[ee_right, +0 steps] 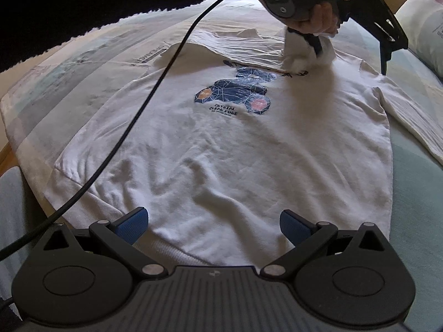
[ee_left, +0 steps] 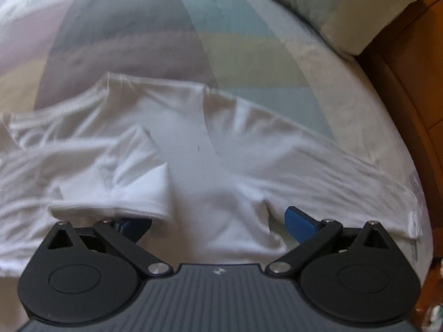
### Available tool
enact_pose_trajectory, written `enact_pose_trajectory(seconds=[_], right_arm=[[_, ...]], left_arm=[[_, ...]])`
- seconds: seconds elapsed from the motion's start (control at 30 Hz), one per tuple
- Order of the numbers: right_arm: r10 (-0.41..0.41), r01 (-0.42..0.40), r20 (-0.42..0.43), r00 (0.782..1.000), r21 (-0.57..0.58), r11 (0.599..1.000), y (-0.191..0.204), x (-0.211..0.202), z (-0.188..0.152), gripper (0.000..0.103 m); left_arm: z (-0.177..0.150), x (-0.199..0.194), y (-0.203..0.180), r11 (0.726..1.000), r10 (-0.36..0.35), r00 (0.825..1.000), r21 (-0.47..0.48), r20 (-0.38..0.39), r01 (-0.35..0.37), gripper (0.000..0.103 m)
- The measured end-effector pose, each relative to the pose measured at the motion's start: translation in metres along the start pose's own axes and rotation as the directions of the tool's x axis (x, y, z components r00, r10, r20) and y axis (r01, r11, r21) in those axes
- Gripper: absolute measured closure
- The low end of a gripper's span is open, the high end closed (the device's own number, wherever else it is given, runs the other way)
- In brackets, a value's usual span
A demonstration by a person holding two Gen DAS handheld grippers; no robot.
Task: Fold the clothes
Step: 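Lay the sleeve across the chest below the collar and open the left tool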
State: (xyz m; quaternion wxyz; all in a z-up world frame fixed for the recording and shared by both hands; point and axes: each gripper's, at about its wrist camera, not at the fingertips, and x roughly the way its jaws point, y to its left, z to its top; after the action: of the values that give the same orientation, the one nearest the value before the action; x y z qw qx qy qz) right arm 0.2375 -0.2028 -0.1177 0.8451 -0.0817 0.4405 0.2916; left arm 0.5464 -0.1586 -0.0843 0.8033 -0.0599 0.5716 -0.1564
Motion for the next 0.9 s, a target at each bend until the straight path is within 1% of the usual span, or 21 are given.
enact_pose_trajectory(seconds=[0.07, 0.13, 0.23, 0.37, 0.5, 0.6, 0.7, 0.77, 0.83, 0.9], right_arm=[[0.002, -0.002, 0.002, 1.000, 0.000, 1.000, 0.000, 0.000, 0.000, 0.000], [-0.002, 0.002, 0.002, 1.000, 0.002, 1.000, 0.000, 0.000, 0.000, 0.000], [-0.008, 0.008, -0.002, 1.000, 0.008, 1.000, -0.001, 0.001, 0.000, 0.000], [-0.009, 0.009, -0.011, 1.000, 0.010, 1.000, -0.002, 0.003, -0.001, 0.000], [-0.018, 0.018, -0.021, 1.000, 0.026, 0.999, -0.007, 0.005, -0.004, 0.000], [-0.029, 0.030, -0.027, 0.999, 0.045, 0.999, -0.012, 0.006, -0.005, 0.000], [-0.035, 0.036, -0.024, 0.999, 0.056, 0.998, -0.015, 0.006, -0.005, 0.000], [-0.038, 0.039, -0.018, 0.999, 0.064, 0.997, -0.018, 0.007, -0.004, 0.000], [-0.045, 0.046, -0.004, 0.999, 0.075, 0.996, -0.020, 0.006, -0.002, 0.000], [-0.051, 0.049, 0.015, 0.999, 0.098, 0.994, -0.024, 0.005, 0.000, 0.000]], left_arm=[[-0.003, 0.001, 0.003, 1.000, -0.012, 1.000, -0.023, -0.012, 0.011, 0.002], [-0.006, -0.002, 0.005, 0.999, 0.001, 0.999, -0.042, 0.040, 0.001, 0.002], [-0.006, -0.003, 0.011, 0.993, 0.025, 0.996, -0.114, 0.091, -0.015, 0.002], [-0.006, 0.001, -0.006, 0.999, 0.008, 0.999, -0.034, 0.053, -0.006, 0.002], [-0.006, 0.005, -0.023, 0.999, -0.008, 1.000, 0.045, 0.014, 0.007, 0.002], [-0.012, -0.007, -0.019, 0.998, -0.042, 0.999, 0.044, 0.020, 0.042, 0.002], [-0.022, -0.029, -0.002, 0.997, -0.069, 0.997, 0.024, 0.037, 0.068, 0.002], [-0.032, -0.051, 0.010, 0.997, -0.073, 0.995, 0.021, 0.065, 0.072, 0.002], [-0.042, -0.076, 0.025, 0.998, -0.054, 0.992, 0.032, 0.113, 0.051, 0.002], [-0.049, -0.099, 0.046, 1.000, -0.029, 0.986, 0.009, 0.165, 0.028, 0.001]])
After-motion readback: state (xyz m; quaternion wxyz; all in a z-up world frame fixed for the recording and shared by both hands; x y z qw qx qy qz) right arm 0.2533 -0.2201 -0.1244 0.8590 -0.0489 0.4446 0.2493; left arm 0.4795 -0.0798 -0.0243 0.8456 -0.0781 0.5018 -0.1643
